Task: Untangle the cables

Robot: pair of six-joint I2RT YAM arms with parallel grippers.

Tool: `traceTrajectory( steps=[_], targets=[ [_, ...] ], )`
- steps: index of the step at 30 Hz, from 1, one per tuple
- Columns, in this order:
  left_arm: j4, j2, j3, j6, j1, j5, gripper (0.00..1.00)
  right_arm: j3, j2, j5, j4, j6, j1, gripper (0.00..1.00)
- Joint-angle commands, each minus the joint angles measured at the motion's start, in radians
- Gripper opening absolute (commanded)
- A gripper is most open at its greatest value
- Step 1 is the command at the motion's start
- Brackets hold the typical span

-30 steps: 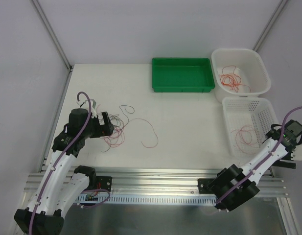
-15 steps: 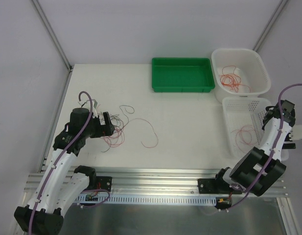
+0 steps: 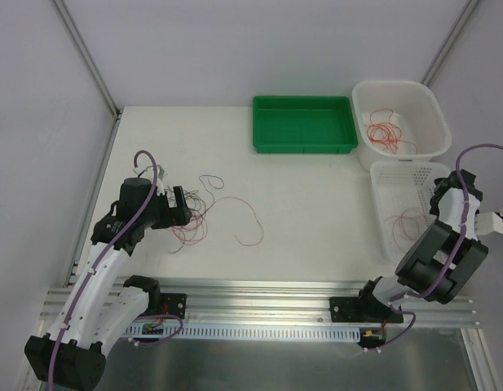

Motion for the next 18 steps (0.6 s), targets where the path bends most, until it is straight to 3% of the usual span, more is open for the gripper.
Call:
traceTrajectory(
  steps=[1, 16, 18],
  targets=[
    [0.018, 0.010, -0.004, 0.020, -0.010, 0.023, 0.99, -0.009, 0.027, 0.076, -0.008, 0.077, 0.017, 0.66],
    [0.018, 0.036, -0.002, 0.025, -0.010, 0.035, 0.99, -0.037, 0.098, 0.095, 0.049, 0.100, 0.028, 0.57],
    [0.018, 0.036, -0.004, 0.025, -0.010, 0.037, 0.99, -0.032, 0.101, 0.101, 0.043, 0.098, 0.028, 0.45]
  ],
)
